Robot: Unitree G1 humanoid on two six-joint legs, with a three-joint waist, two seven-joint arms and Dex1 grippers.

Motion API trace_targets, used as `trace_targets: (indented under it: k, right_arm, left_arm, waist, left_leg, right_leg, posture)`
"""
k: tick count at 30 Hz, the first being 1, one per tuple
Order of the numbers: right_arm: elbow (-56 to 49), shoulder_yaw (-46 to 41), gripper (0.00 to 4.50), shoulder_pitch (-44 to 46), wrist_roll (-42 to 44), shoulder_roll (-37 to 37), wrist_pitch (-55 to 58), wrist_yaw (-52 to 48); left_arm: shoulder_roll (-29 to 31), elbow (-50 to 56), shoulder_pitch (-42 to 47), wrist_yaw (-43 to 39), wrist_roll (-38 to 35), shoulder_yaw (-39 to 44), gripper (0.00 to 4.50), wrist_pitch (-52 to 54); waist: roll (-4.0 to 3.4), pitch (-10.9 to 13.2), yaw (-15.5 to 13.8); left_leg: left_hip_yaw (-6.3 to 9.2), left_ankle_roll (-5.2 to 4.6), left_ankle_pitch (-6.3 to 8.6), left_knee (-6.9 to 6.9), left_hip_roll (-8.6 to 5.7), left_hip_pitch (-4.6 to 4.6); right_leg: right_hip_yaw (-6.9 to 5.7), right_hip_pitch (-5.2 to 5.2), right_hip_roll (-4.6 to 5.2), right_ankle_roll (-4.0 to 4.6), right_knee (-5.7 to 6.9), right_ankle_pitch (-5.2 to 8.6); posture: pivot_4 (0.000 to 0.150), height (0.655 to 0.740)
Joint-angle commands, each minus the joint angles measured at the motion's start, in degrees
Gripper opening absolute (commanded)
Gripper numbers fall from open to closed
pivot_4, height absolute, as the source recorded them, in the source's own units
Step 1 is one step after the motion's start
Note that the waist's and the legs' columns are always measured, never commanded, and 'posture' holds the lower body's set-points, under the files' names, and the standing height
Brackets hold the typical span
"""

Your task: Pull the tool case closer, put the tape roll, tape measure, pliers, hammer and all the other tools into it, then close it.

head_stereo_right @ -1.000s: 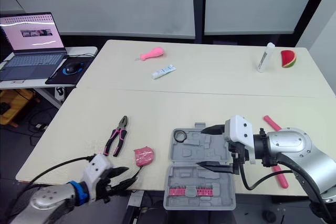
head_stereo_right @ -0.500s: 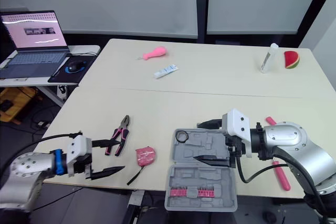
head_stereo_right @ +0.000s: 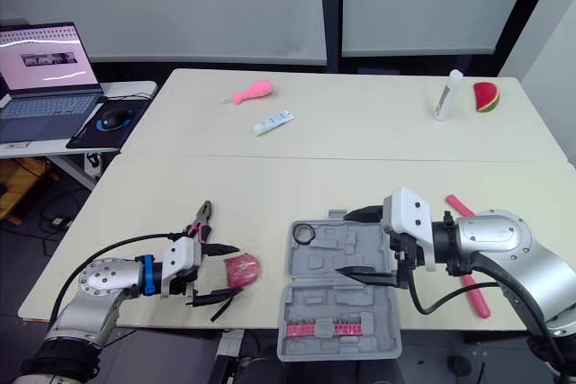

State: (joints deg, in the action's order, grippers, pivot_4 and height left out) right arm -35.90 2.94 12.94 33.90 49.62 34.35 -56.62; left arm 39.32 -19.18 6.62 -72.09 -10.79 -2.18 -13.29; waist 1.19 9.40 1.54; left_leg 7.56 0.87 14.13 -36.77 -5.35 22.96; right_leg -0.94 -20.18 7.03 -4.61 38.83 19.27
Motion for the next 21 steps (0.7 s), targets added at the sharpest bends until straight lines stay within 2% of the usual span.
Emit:
trace_targets:
  k: [1,12,16,17,21]
  right_arm:
    - [-2.36,-1.74,4.50,-0.17,0.42,0.60,0.03,0.66]
    - [-2.49,-0.97,4.50,-0.53,0.08,0.23,-0.27,1.06]
    - [-2.10,-0.67,4.50,-0.20,-0.18,0.11,-0.49,0.95]
    - [-2.00,-0.66,4.50,-0.17,-0.21,0.10,-0.57,0.90]
    - [-1.58,-0.56,4.50,-0.10,-0.40,-0.07,-0.79,0.79]
  left_arm:
    - [0.09,-0.70,0.17,0.41,0.77,-0.61,4.48,-1.26]
    - [-0.44,-6.85,2.47,1.33,2.41,-1.64,4.48,-2.47]
    - [-0.32,-6.96,2.34,1.50,2.22,-1.98,3.63,-2.56]
    - [-0.40,-6.69,2.21,1.66,2.17,-2.03,3.25,-2.47]
    - [-1.29,-4.30,2.23,2.53,1.44,-1.97,3.13,-1.35]
  waist:
    - [0.00,0.00,0.02]
    - [0.00,0.00,0.03]
    - [0.00,0.00,0.04]
    - [0.00,0.00,0.04]
    - [0.00,0.00,0.03]
  left_leg:
    - [-0.01,0.00,0.00,-0.01,0.00,0.00]
    - [0.00,0.00,0.00,-0.05,-0.01,-0.01]
    - [0.00,0.00,0.00,-0.05,-0.01,-0.01]
    - [0.00,0.00,0.00,-0.05,-0.01,-0.01]
    - [0.00,0.00,0.00,-0.06,-0.01,-0.01]
  right_leg:
    - [0.01,0.00,0.00,0.00,0.01,0.00]
    - [0.00,0.00,-0.01,0.00,0.05,0.00]
    - [0.01,0.00,-0.01,0.00,0.06,0.00]
    - [0.01,0.00,-0.01,0.00,0.06,0.00]
    - [0.01,0.00,-0.01,0.00,0.06,0.00]
  posture:
    - [0.150,0.7400]
    - [0.150,0.7400]
    - [0.150,0.7400]
    - [0.150,0.7400]
    - [0.150,0.7400]
